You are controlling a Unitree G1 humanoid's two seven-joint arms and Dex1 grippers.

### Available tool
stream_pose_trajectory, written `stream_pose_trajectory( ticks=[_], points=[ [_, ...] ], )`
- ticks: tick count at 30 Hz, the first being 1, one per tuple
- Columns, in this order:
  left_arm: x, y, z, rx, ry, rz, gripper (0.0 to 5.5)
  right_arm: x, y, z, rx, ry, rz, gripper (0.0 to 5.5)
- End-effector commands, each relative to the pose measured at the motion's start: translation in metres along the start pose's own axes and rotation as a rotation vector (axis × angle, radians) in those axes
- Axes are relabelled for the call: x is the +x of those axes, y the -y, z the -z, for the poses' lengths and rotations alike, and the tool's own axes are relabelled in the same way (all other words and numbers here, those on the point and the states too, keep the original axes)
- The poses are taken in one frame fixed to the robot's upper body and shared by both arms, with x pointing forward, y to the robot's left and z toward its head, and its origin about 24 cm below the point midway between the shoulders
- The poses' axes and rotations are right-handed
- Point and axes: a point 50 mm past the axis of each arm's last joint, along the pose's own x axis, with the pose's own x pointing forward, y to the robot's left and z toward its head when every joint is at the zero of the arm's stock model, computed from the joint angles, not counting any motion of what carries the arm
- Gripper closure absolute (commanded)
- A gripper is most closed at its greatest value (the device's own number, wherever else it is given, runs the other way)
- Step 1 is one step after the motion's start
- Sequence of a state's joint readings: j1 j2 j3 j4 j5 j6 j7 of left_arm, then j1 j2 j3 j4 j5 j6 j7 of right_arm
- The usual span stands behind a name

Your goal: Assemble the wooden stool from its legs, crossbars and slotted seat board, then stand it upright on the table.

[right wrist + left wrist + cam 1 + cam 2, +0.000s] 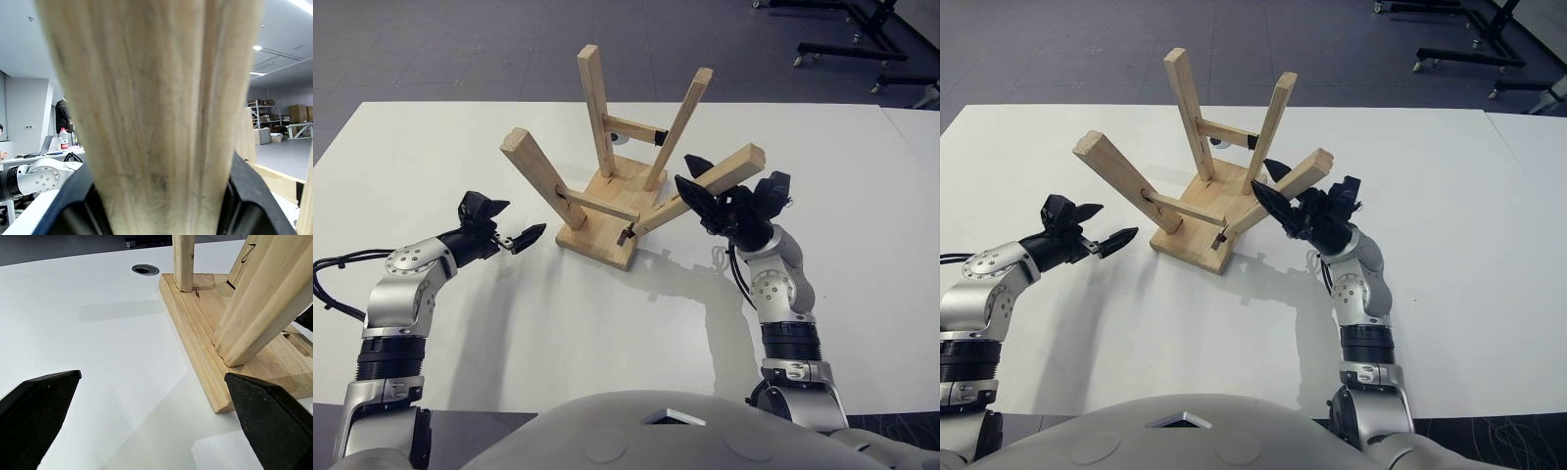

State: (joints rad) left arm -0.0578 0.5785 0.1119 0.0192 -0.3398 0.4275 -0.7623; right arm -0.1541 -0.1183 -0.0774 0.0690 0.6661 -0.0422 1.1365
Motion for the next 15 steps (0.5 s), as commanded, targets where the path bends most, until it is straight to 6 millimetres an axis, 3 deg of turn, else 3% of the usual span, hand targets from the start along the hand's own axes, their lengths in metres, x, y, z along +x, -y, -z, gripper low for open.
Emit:
stream_pose_trajectory(
  ticks=[1,15],
  points=[
    [0.0021,0.0010,-0.0006,0.011,-0.011,0.006,0.10,0.0061,-0.0062,0.0022,-0.011,0.004,-0.020,3.44],
    [0.0034,0.0040,0.0015,0.008,-0.010,0.009,0.10,0.0064,-0.0023,0.0004,-0.072,-0.026,-0.009,3.44]
  ],
)
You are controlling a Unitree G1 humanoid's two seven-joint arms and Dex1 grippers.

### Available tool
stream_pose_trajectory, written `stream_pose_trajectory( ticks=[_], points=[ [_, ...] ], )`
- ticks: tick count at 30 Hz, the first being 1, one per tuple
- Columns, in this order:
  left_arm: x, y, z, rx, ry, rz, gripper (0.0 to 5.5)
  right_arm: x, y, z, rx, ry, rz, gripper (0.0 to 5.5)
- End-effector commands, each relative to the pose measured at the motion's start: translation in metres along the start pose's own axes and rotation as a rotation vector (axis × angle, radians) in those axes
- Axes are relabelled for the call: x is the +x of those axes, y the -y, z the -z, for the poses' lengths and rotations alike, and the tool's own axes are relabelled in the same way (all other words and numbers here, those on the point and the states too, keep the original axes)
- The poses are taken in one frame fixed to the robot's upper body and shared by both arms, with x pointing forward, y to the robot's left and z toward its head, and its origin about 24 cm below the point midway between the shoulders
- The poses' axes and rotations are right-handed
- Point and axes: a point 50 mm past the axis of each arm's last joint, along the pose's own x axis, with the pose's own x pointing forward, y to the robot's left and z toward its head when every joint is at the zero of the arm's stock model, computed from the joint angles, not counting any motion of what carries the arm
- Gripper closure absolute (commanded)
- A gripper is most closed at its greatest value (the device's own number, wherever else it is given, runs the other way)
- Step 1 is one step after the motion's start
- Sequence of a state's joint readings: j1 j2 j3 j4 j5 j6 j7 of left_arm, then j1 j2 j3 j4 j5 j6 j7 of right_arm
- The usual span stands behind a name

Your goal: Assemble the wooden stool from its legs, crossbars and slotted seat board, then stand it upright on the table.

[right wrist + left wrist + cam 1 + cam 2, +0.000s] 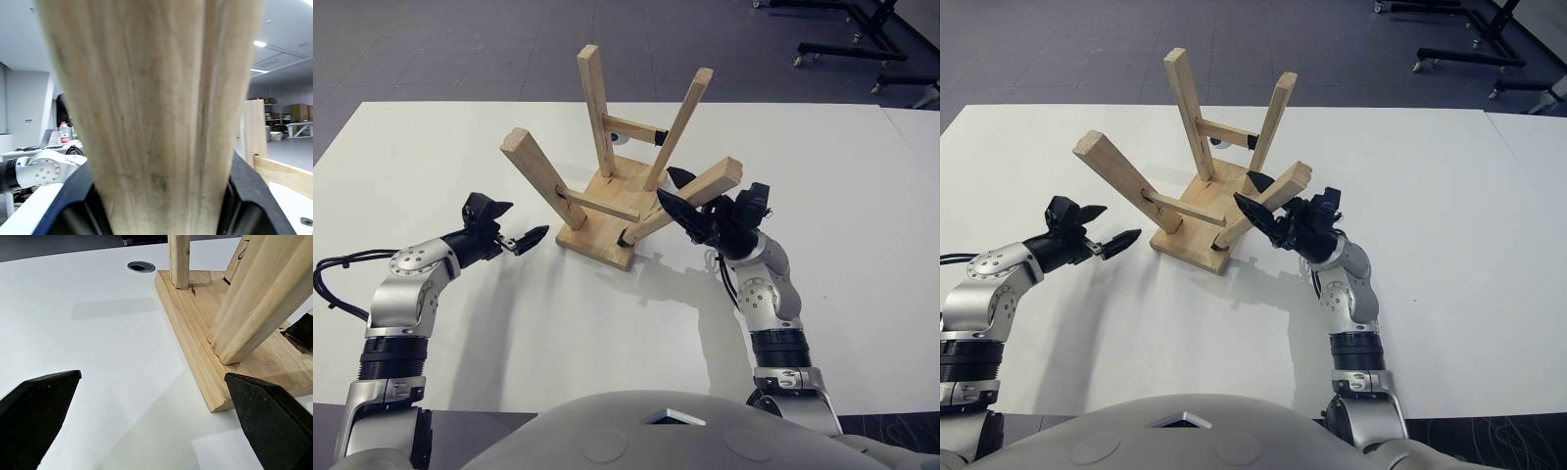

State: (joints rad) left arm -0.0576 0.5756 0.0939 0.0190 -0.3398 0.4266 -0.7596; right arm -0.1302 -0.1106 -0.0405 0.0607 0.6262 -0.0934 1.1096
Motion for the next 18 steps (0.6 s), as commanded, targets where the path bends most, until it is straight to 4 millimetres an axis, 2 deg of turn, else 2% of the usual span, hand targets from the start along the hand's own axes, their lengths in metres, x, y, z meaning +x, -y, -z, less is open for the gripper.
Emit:
stream_pose_trajectory(
  ticks=[1,18],
  points=[
    [0.001,0.001,-0.001,0.009,-0.003,-0.004,0.10,0.005,0.004,-0.006,-0.039,-0.002,-0.016,3.44],
    [0.002,0.001,-0.001,0.006,0.003,-0.008,0.10,0.002,-0.002,0.005,-0.005,-0.013,-0.004,3.44]
  ],
)
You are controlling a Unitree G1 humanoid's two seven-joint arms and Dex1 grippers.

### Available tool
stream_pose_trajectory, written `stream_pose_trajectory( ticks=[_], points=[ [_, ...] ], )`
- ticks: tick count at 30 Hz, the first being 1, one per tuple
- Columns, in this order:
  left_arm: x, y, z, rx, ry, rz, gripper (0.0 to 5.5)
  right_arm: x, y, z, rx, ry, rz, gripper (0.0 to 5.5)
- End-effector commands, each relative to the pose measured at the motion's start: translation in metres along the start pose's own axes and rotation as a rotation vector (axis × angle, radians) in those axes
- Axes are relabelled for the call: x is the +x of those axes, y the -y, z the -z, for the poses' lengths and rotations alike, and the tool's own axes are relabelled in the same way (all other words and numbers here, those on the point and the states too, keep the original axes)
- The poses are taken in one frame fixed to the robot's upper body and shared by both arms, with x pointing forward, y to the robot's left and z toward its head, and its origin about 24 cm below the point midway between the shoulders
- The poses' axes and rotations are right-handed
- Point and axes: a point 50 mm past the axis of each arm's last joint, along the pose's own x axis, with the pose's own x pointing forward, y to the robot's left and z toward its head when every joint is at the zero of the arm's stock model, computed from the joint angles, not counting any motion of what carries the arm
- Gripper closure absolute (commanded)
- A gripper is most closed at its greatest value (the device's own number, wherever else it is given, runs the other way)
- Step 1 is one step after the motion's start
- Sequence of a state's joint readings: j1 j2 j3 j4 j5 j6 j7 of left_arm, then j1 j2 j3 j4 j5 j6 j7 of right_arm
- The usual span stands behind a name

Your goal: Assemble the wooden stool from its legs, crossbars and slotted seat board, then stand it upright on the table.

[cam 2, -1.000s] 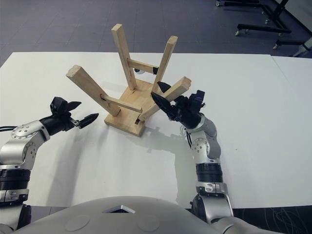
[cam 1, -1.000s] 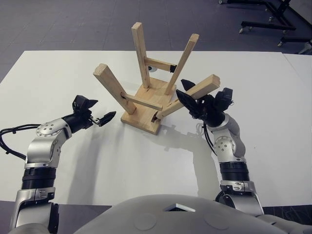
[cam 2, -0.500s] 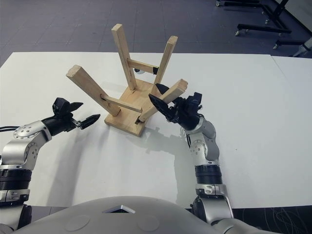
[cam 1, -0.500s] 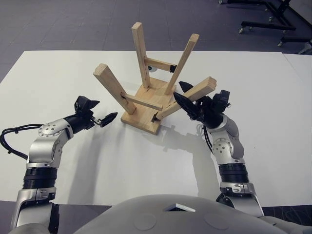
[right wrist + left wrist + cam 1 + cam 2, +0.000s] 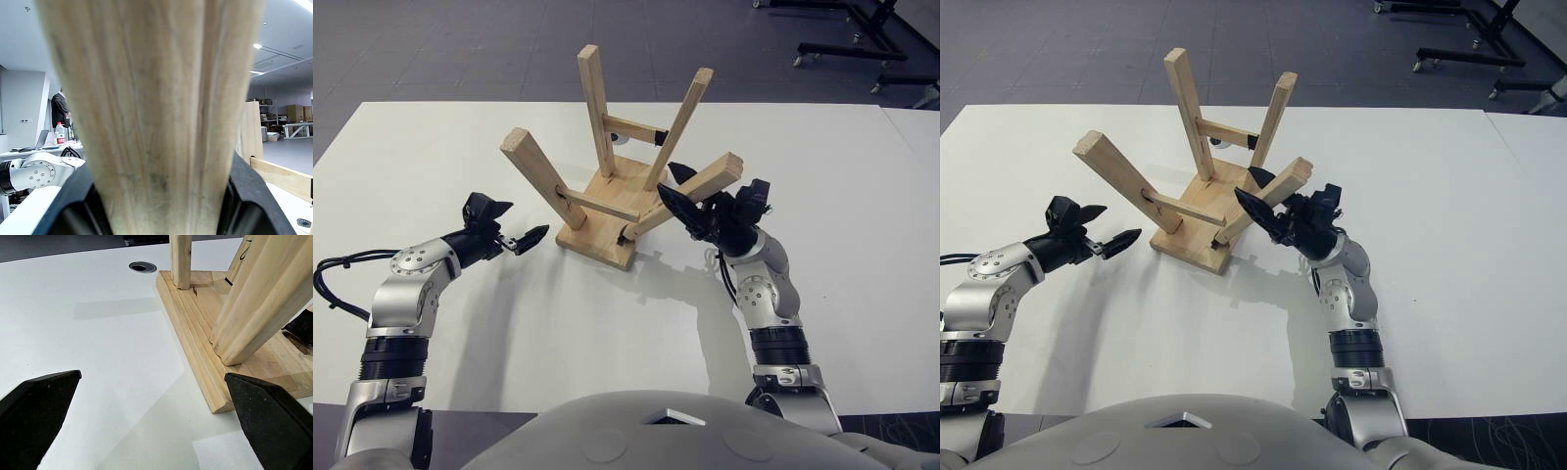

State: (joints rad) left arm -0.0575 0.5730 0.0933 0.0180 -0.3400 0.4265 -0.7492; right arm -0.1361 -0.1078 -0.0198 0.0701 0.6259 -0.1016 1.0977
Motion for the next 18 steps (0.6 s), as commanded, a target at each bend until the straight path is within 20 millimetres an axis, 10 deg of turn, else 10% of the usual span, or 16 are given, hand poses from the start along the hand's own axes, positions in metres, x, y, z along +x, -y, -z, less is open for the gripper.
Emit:
stream_pose_trajectory(
  ticks=[1,18],
  points=[
    [0.0016,0.0009,-0.0015,0.007,0.002,0.000,0.10,-0.0024,-0.0014,0.0024,-0.013,-0.016,0.001,3.44],
    [0.0020,0.0035,-0.0014,0.007,0.006,0.006,0.10,-0.0036,-0.0098,-0.0018,-0.072,-0.066,-0.037,3.44]
  ],
)
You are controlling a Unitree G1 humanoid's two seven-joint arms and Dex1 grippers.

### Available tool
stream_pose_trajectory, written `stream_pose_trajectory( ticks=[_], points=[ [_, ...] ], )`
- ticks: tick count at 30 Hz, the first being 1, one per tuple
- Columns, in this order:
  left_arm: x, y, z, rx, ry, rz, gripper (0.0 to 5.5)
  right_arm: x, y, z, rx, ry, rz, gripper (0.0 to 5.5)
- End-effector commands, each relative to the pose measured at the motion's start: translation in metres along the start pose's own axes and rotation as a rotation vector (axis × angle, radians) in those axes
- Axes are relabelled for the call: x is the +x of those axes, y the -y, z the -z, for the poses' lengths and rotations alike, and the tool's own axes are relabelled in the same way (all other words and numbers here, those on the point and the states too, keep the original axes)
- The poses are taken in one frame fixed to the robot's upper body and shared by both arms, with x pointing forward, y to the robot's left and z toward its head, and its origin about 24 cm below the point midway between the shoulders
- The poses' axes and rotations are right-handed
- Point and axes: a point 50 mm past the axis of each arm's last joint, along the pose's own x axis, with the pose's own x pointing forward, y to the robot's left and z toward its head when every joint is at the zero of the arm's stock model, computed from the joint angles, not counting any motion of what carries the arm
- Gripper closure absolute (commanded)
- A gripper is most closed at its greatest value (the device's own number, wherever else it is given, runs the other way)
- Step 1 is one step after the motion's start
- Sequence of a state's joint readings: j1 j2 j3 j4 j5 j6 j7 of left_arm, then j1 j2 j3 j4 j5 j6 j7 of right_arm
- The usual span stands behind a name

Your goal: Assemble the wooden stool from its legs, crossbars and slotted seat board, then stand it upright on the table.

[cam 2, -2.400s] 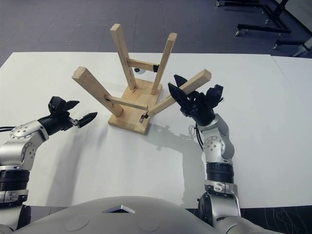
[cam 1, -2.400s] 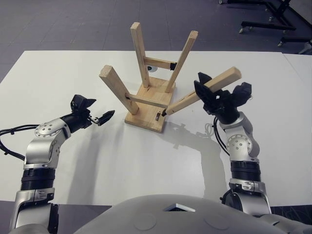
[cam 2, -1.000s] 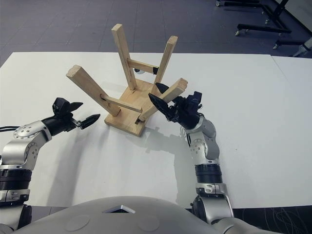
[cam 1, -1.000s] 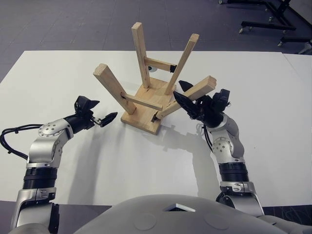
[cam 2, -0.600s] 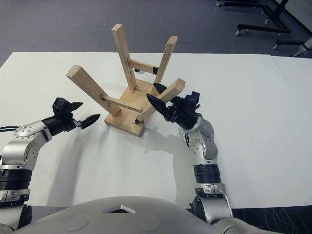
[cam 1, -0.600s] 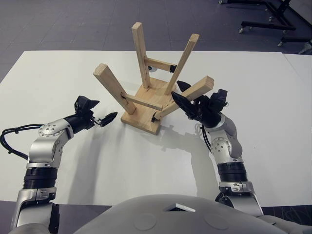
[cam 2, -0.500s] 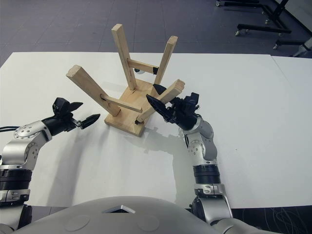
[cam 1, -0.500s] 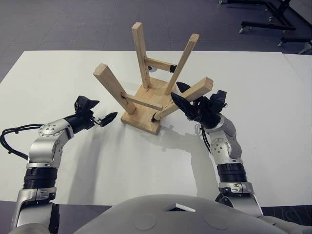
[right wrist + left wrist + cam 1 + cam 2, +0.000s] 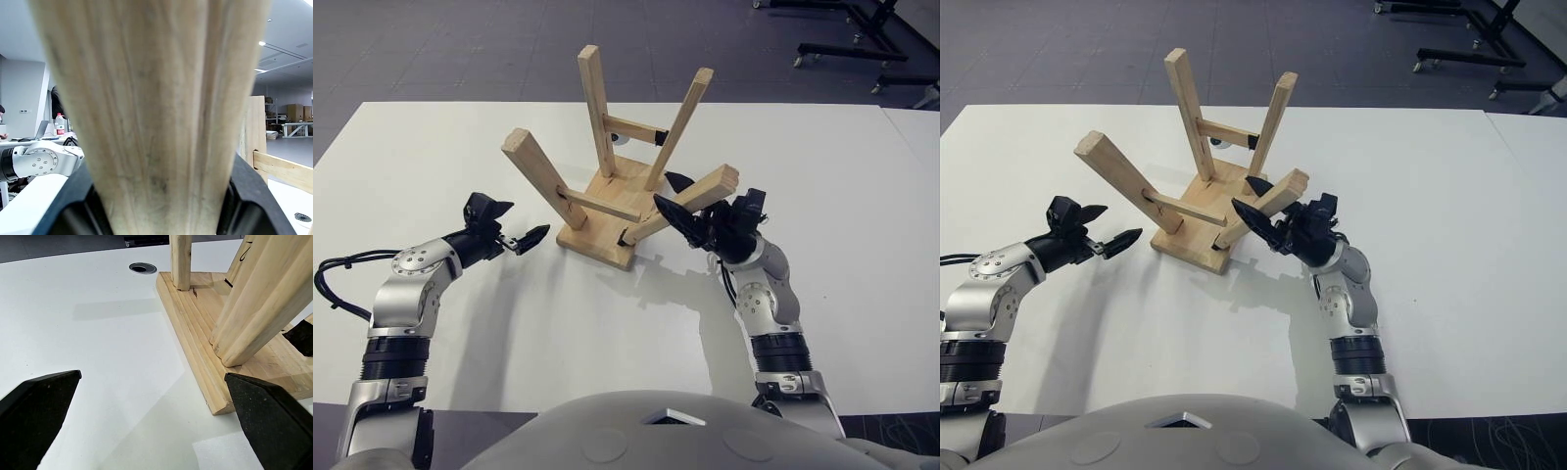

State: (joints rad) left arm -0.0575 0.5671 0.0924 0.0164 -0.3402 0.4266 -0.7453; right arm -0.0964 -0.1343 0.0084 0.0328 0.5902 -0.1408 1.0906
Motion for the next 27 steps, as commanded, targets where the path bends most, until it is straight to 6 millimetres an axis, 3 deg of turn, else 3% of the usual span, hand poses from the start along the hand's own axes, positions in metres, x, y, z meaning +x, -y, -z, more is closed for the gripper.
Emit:
stream_pose_trajectory(
  ticks=[1,27],
  points=[
    [0.001,0.003,-0.001,0.010,0.001,0.005,0.10,0.001,-0.003,-0.001,-0.023,-0.031,-0.024,3.44],
    [0.005,0.007,-0.002,0.019,0.000,0.022,0.10,0.011,-0.016,0.000,-0.094,-0.100,-0.069,3.44]
  ],
)
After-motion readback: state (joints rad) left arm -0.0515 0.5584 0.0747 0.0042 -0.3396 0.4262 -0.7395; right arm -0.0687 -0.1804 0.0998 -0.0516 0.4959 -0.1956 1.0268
